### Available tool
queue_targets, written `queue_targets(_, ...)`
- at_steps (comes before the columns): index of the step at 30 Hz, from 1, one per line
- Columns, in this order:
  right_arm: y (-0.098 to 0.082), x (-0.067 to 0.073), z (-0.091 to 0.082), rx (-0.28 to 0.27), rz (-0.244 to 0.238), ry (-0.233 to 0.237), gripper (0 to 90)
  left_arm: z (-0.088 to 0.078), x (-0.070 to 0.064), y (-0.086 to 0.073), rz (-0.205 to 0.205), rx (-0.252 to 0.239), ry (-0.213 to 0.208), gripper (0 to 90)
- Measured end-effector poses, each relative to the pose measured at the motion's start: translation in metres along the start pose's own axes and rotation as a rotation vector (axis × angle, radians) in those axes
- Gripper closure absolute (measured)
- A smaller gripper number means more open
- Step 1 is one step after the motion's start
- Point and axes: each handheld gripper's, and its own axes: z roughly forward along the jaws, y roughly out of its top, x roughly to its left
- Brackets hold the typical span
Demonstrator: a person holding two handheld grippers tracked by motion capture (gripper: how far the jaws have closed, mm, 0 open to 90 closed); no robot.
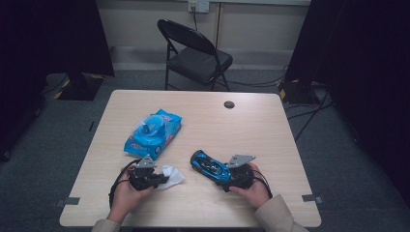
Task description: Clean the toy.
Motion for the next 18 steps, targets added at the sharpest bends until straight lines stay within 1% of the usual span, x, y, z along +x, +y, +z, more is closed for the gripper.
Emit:
queue_targets(2,0.0,0.0,0.0,0.0,0.0,0.0,25.5,-0.002,-0.001,0.005,-0.002,-0.01,-0.007,85.6)
queue_targets(4,0.0,0.0,0.0,0.0,0.001,0.0,25.5,-0.002,-0.003,0.01,-0.006,-0.021,-0.033,85.6)
queue_targets(7,0.0,0.0,0.0,0.0,0.002,0.0,25.5,-0.002,-0.006,0.018,0.005,-0.025,-0.047,85.6)
queue_targets(8,0.0,0.0,0.0,0.0,0.001,0.0,25.5,-0.002,-0.007,0.022,0.008,-0.03,-0.056,85.6)
queue_targets(9,0.0,0.0,0.0,0.0,0.001,0.0,25.5,-0.001,-0.008,0.025,0.005,-0.034,-0.073,85.6)
queue_targets(10,0.0,0.0,0.0,0.0,0.001,0.0,25.5,-0.001,-0.008,0.025,0.005,-0.034,-0.073,85.6)
queue_targets(11,0.0,0.0,0.0,0.0,0.001,0.0,25.5,0.0,-0.01,0.029,0.002,-0.049,-0.091,85.5)
queue_targets(13,0.0,0.0,0.0,0.0,0.001,0.0,25.5,0.0,-0.01,0.035,0.008,-0.042,-0.094,85.5)
queue_targets(18,0.0,0.0,0.0,0.0,0.002,0.0,25.4,0.003,-0.013,0.049,0.012,-0.067,-0.116,85.6)
